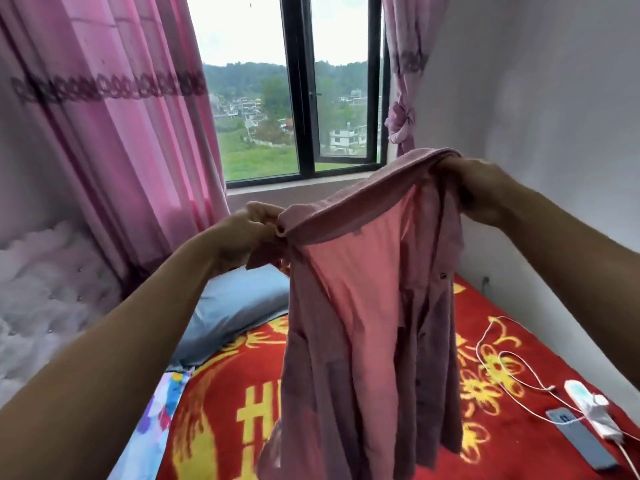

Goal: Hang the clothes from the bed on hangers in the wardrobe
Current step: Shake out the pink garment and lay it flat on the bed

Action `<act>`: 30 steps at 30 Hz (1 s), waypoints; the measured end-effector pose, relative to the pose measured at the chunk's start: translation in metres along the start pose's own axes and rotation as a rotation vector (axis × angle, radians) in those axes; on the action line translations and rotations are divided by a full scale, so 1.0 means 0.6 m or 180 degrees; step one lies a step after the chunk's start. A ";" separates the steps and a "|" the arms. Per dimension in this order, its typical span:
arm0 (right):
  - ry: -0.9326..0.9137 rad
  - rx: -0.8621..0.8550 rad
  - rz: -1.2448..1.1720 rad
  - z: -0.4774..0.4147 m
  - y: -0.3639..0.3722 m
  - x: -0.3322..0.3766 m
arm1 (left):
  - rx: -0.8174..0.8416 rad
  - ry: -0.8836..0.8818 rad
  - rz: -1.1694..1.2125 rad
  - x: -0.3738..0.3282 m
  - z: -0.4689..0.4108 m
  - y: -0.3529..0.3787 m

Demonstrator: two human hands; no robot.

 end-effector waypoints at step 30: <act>0.0807 0.1269 0.2265 -0.007 0.117 -0.482 | -0.0794 -0.0280 0.0254 0.218 -0.066 -0.056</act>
Point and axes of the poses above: each hand's wrist, its own z-axis away from the middle knuckle, its own y-axis out of the palm, x = y × z, the point moved 10 cm from there along -z, towards the middle knuckle, and after that the axes turned 5 degrees about -z, right-handed, at the moved point
